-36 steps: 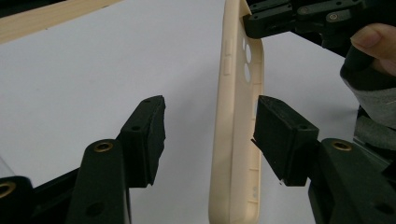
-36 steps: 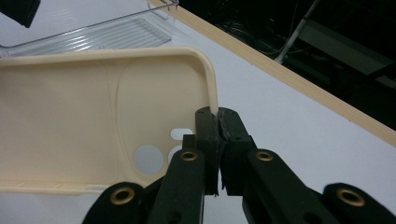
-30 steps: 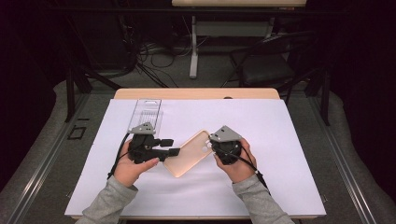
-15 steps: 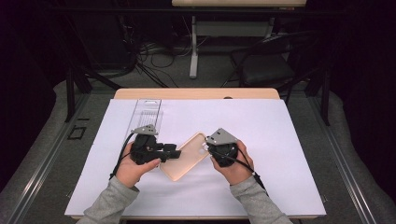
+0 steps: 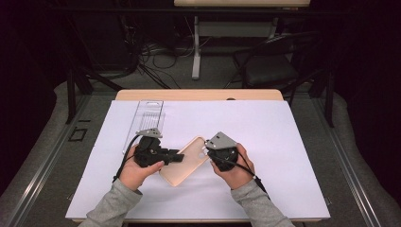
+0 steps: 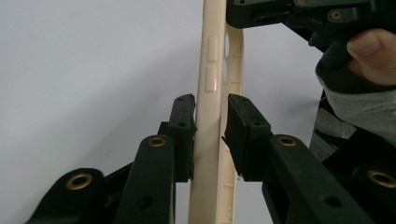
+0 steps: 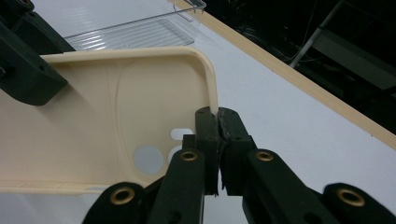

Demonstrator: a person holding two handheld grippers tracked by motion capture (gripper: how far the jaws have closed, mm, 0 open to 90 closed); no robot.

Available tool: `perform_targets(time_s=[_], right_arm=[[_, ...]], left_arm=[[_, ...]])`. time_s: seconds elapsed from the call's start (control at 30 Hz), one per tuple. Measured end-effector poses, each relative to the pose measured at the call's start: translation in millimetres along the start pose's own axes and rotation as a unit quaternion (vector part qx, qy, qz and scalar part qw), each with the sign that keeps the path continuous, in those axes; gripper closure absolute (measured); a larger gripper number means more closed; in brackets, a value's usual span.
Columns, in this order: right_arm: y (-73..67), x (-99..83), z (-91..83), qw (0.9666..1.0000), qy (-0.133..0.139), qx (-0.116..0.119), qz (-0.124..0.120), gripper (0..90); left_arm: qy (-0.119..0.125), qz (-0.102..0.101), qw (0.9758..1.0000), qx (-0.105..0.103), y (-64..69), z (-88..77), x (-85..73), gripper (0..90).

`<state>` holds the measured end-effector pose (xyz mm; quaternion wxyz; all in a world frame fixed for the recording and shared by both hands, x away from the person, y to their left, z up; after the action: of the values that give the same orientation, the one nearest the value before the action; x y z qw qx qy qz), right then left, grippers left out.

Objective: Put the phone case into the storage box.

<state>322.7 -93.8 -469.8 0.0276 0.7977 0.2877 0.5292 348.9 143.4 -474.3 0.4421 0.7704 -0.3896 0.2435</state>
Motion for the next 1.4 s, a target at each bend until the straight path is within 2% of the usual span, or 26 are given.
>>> perform_targets(time_s=[0.53, 0.77, 1.4], right_arm=[[-7.6, 1.1, -1.2, 0.9999, 0.003, 0.006, -0.009, 87.9], [-9.0, 1.3, -1.5, 0.9999, 0.005, 0.007, -0.01, 87.9], [-9.7, 0.4, -0.4, 0.9999, 0.003, 0.009, -0.01, 87.9]], left_arm=[[-0.008, -0.011, 0.9999, -0.007, -1.5, 4.5, -1.4, 75.8], [-0.009, -0.011, 0.9999, -0.005, -1.7, 5.0, -1.6, 77.8], [-0.012, -0.011, 0.9997, -0.015, -3.9, 5.2, -2.1, 79.4]])
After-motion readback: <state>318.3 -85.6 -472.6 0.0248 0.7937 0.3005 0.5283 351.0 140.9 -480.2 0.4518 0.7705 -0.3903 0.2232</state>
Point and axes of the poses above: each handheld gripper's, and its own axes: z roughly forward along the jaws, x roughly out of its top, y roughly to its right, the point moved 1 cm from there along z, roughly forward along the jaws, and after that the axes turned 12 degrees about -x, right-handed, at the moved point
